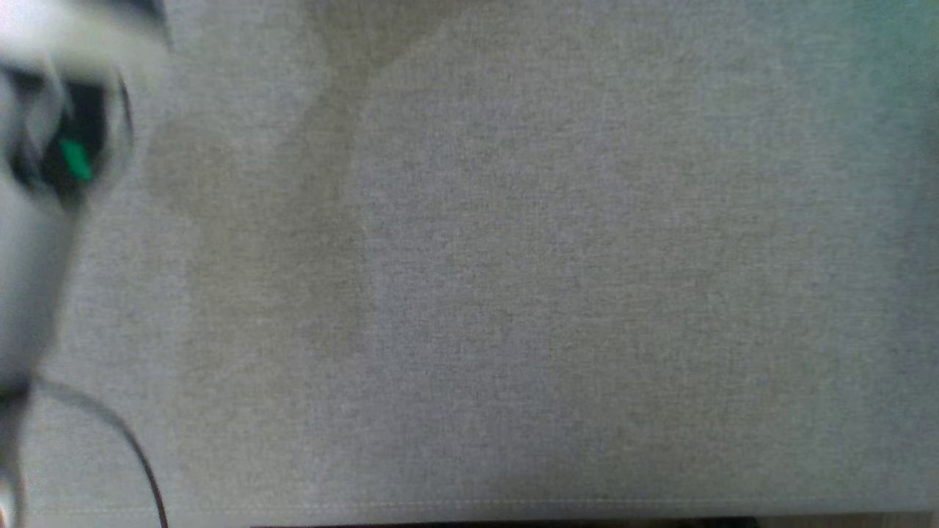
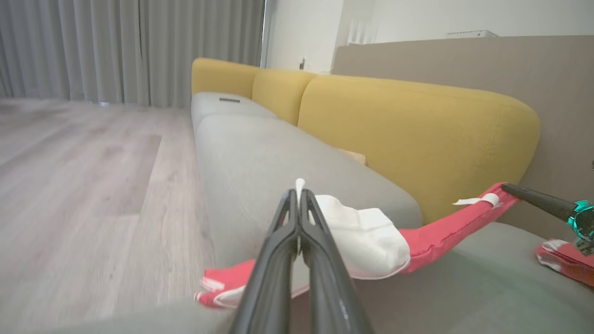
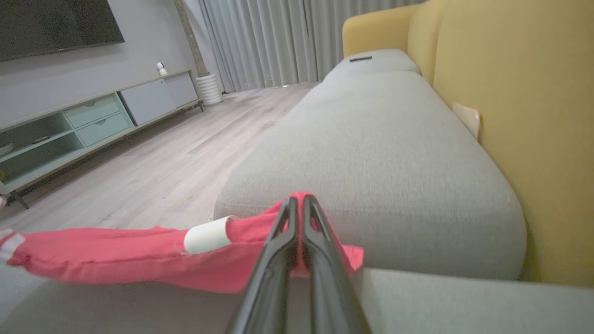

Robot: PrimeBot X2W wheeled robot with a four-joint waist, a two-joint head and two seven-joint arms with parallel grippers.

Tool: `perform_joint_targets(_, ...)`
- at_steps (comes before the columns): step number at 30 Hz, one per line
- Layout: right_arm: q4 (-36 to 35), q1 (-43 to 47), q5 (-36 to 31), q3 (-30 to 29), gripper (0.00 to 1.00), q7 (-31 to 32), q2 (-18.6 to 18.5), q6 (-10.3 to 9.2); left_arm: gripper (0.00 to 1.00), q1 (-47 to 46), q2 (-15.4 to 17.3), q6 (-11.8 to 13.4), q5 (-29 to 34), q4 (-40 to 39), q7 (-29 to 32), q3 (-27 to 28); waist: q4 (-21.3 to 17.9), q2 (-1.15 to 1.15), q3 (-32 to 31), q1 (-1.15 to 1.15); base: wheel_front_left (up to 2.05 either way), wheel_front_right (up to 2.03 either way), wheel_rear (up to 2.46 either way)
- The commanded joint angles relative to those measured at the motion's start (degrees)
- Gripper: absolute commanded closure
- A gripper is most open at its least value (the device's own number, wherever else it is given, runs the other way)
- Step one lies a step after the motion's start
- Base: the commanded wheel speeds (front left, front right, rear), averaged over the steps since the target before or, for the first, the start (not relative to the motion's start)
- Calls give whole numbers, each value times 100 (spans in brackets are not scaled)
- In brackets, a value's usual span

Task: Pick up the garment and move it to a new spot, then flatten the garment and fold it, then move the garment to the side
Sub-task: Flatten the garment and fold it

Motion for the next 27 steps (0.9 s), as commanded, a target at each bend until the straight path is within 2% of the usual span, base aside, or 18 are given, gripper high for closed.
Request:
perform_joint_targets(1, -275, 470, 169, 20, 100, -217, -162, -5, 100, 507, 281, 7, 8, -370, -27, 486, -4, 0, -293, 0, 0, 0, 0)
perform_joint_targets(5, -556, 1616, 493, -26, 100, -575, -357, -5, 100, 2080, 147, 7, 194, -970, -27, 809, -22, 0, -667, 0, 0, 0, 0)
perform_joint_targets(10, -875, 2880, 703, -163, 100, -853, -494, -5, 100, 3573, -112, 7, 495, -1414, -28, 1066, -26, 0, -1115, 0, 0, 0, 0)
perform_joint_targets(20, -1457, 4593, 736, -469, 100, -885, -542, -5, 100, 5310, -564, 7, 806, -1601, -28, 1374, -48, 0, -1761, 0, 0, 0, 0)
perform_joint_targets(22, -1613, 4929, 719, -587, 100, -838, -550, -5, 100, 5593, -558, 24, 974, -1596, -28, 1431, -63, 0, -1822, 0, 0, 0, 0)
perform_joint_targets(27, -2076, 5711, 537, -961, 100, -618, -526, -5, 100, 6144, -654, 23, 945, -1697, -28, 1470, -52, 0, -1861, 0, 0, 0, 0)
